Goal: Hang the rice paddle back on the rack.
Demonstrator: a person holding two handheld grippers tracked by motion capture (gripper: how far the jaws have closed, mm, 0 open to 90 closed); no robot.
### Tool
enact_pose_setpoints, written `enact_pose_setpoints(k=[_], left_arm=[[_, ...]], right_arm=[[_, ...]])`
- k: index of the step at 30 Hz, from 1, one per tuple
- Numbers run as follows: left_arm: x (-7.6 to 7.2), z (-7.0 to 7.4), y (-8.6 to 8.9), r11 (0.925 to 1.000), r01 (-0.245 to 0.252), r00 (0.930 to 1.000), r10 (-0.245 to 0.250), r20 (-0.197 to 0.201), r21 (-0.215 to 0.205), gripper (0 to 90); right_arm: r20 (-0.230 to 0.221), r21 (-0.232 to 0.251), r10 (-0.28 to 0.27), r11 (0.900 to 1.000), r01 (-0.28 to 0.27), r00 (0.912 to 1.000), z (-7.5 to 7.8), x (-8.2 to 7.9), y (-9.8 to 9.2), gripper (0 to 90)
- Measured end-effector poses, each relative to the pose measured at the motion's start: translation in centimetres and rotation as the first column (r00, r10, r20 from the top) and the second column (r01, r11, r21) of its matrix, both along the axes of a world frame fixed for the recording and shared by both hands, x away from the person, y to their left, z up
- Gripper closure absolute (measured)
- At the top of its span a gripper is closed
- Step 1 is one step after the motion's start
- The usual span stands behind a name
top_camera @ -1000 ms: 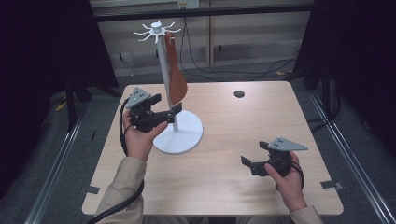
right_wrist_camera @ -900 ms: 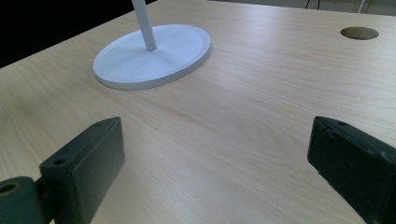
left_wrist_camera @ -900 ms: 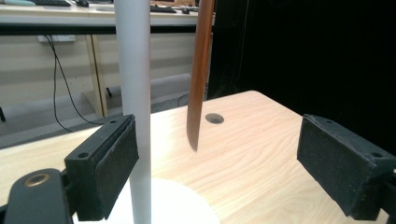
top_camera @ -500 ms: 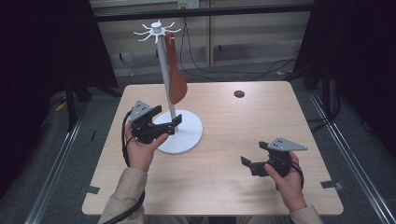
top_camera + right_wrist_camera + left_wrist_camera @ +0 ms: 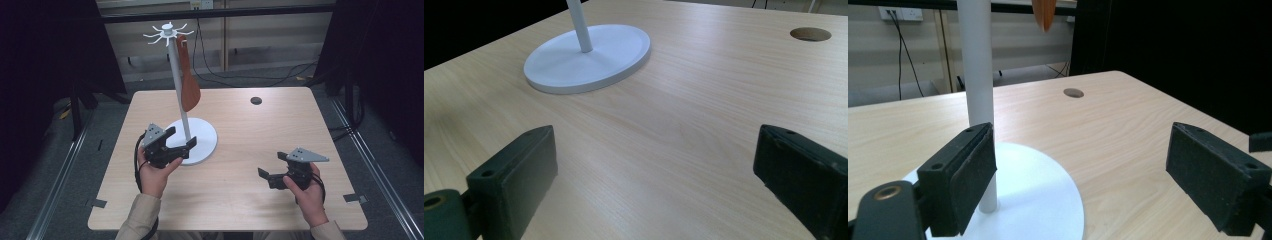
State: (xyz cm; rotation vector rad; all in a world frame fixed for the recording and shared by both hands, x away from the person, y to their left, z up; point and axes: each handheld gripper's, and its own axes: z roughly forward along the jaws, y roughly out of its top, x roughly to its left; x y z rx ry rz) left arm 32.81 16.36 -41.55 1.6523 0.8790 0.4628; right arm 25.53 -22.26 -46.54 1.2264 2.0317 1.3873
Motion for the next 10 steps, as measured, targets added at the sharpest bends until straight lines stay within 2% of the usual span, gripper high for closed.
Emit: enact_pose_setpoints(k=[6,10], left_arm=[[-0.49,-0.69,0.14,0.9998,0.012,0.9999,-0.012,-0.007,0.019,12.3],[-0.53,-0.82,0.11,0.9998,0.013,0.9999,-0.012,-0.011,0.014,12.1]], right_arm=[[-0.002,-0.008,0.004,1.0,-0.004,1.0,-0.16,-0.02,0.01,3.4],[-0.003,-0.009,0.005,1.0,-0.005,1.0,-0.13,-0.12,0.13,3.4]])
